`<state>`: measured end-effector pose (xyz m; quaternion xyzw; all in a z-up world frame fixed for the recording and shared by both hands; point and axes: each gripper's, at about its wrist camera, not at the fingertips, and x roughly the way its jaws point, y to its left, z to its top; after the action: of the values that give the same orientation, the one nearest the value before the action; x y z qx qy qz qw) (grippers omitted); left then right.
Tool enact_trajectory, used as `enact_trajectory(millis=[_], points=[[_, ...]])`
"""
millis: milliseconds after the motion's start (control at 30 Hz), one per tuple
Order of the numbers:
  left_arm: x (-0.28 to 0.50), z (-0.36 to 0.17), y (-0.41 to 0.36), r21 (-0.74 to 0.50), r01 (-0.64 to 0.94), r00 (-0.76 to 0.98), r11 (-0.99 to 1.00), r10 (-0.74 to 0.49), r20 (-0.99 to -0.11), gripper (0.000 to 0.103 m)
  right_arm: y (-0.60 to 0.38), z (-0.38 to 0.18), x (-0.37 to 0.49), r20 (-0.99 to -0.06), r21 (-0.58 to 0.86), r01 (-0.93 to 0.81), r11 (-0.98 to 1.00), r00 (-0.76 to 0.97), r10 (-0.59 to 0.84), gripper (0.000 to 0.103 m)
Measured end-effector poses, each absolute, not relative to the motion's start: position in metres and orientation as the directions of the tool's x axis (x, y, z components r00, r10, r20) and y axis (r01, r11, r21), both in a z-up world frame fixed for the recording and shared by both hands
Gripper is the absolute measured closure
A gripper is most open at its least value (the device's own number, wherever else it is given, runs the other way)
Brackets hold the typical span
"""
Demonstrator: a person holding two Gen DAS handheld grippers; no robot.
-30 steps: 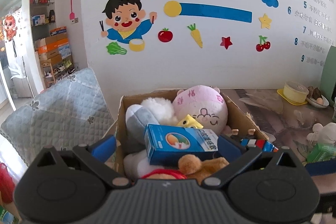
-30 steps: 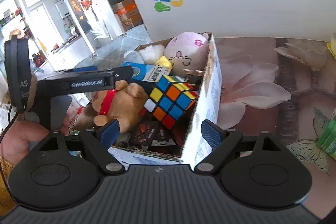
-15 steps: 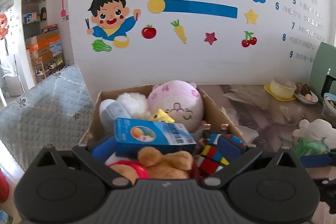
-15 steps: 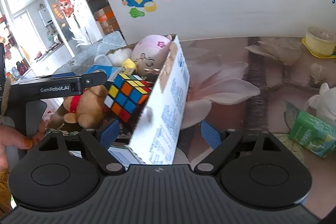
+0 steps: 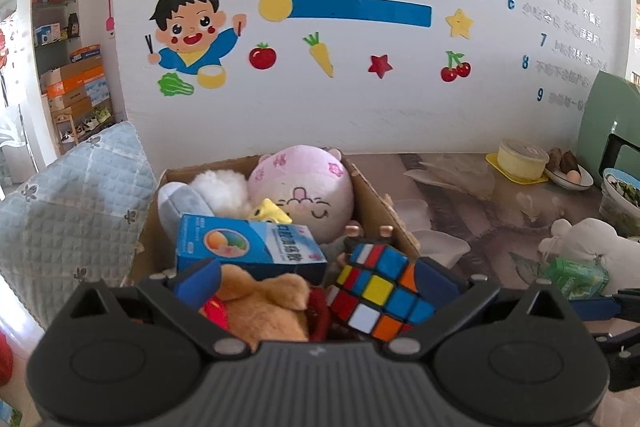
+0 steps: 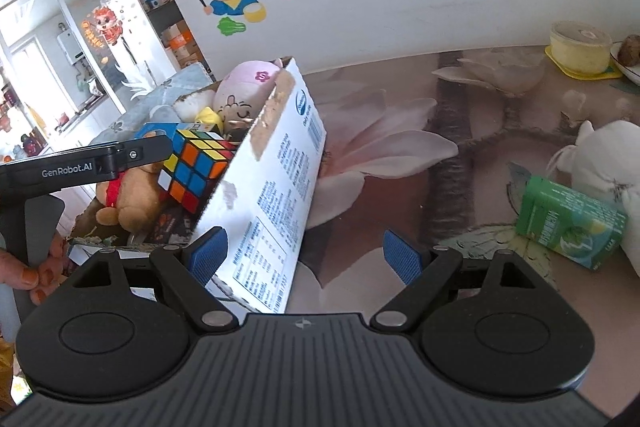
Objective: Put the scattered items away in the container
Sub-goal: 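Swing both tools from the toy box toward the green box and white plush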
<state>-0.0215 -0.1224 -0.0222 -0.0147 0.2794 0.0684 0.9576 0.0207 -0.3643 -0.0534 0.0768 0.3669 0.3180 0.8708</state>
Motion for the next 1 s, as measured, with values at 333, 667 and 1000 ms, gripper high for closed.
enact_trajectory(millis=[333,667,1000], points=[[-0.019,-0.021,-0.153,0.024,-0.108,0.832,0.994,0.103,-0.544,0.0,-0.393,-0.063,0.022,-0.585,0.383,-0.463,0.799,0.548,0.598,0.0],[-0.014,-0.021,-0.195,0.053,-0.051,0.826,0.997,0.072,-0.559,0.0,-0.432,-0.076,0.016,-0.571,0.393,-0.42,0.818,0.586,0.575,0.0],[-0.007,-0.033,-0.257,0.115,0.054,0.799,0.992,0.026,-0.6,0.0,-0.482,-0.097,0.008,-0.563,0.411,-0.357,0.839,0.624,0.542,0.0]])
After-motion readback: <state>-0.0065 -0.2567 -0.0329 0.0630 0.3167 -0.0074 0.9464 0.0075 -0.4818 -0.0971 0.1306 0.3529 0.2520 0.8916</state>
